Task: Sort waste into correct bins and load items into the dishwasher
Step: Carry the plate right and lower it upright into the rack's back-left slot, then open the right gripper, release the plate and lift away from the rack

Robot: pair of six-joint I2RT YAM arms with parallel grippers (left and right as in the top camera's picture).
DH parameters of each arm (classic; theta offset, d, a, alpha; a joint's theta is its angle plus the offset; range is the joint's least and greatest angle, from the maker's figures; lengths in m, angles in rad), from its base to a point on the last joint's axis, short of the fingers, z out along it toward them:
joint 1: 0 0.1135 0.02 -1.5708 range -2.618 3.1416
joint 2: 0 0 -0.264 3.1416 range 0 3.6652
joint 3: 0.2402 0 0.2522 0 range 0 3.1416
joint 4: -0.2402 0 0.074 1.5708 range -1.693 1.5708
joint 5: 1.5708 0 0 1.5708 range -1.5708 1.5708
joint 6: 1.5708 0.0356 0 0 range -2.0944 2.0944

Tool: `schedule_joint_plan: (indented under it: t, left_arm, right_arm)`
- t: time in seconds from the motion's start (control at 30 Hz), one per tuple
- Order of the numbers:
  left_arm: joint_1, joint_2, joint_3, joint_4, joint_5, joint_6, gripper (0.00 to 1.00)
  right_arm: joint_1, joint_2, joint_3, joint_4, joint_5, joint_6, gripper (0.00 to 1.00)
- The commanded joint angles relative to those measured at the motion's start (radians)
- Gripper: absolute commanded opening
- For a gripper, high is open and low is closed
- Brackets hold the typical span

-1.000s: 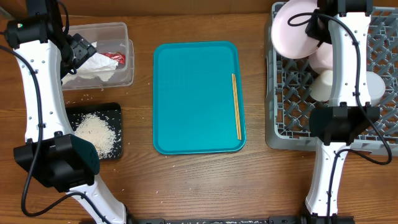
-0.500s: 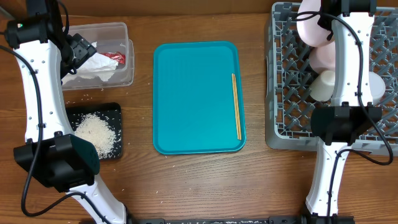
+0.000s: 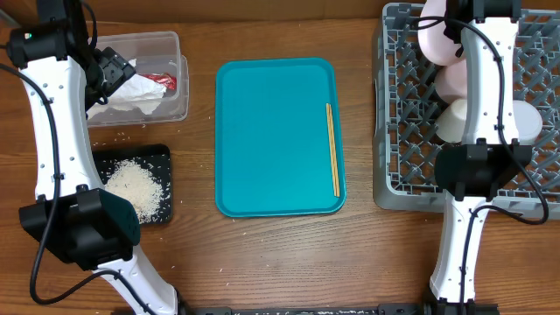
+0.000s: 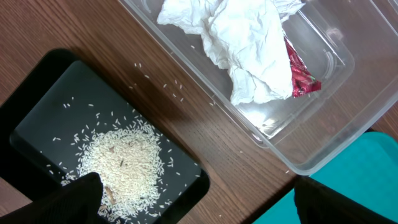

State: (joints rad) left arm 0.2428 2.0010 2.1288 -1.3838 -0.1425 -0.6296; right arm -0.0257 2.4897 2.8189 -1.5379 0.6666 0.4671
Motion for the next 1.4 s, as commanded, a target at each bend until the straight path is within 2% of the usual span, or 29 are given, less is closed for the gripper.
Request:
schedule_joint_plan:
  t: [0.0,0.57,0.73,0.83,1.0,1.03,1.1,1.13,1.23,1.37]
  left_arm:
    - [-0.002,-0.026,0.018,0.0,0.005,-0.002,1.0]
    - [-0.002,-0.026,0.018,0.0,0.005,-0.002,1.0]
    - [-0.002,-0.026,0.018,0.0,0.005,-0.002,1.0]
    - [-0.002,-0.026,0.018,0.0,0.005,-0.002,1.0]
    - [-0.002,-0.026,0.018,0.0,0.005,-0.002,1.0]
    - [-0.002,-0.026,0.018,0.0,0.005,-0.002,1.0]
    - [-0.002,-0.026,0.018,0.0,0.005,-0.002,1.0]
    - [-0.002,-0.026,0.018,0.0,0.005,-0.002,1.0]
    - [-0.002,-0.026,0.018,0.0,0.005,-0.002,1.0]
    - [-0.002,-0.026,0.018,0.0,0.005,-0.002,1.0]
  right_arm:
    - [0.005,0.006,0.009,0.002,0.028,0.012,0.04]
    - [0.024,0.034,0.008,-0.013,0.032,0.012,0.04]
    - [0.042,0.034,0.008,-0.02,0.032,0.008,0.09]
    - [0.051,0.034,0.008,-0.02,0.031,0.005,0.17]
    - [0.065,0.032,0.01,-0.038,0.031,0.005,0.4]
    - [0.068,0.03,0.01,-0.042,0.031,0.005,0.49]
    - [0.077,0.021,0.01,-0.05,0.027,0.005,0.79]
    - [0.079,0.014,0.01,-0.05,0.021,0.005,0.83]
    - [0.085,-0.031,0.01,-0.045,-0.06,0.005,0.88]
    - [0.08,-0.097,0.01,-0.016,-0.168,0.005,0.88]
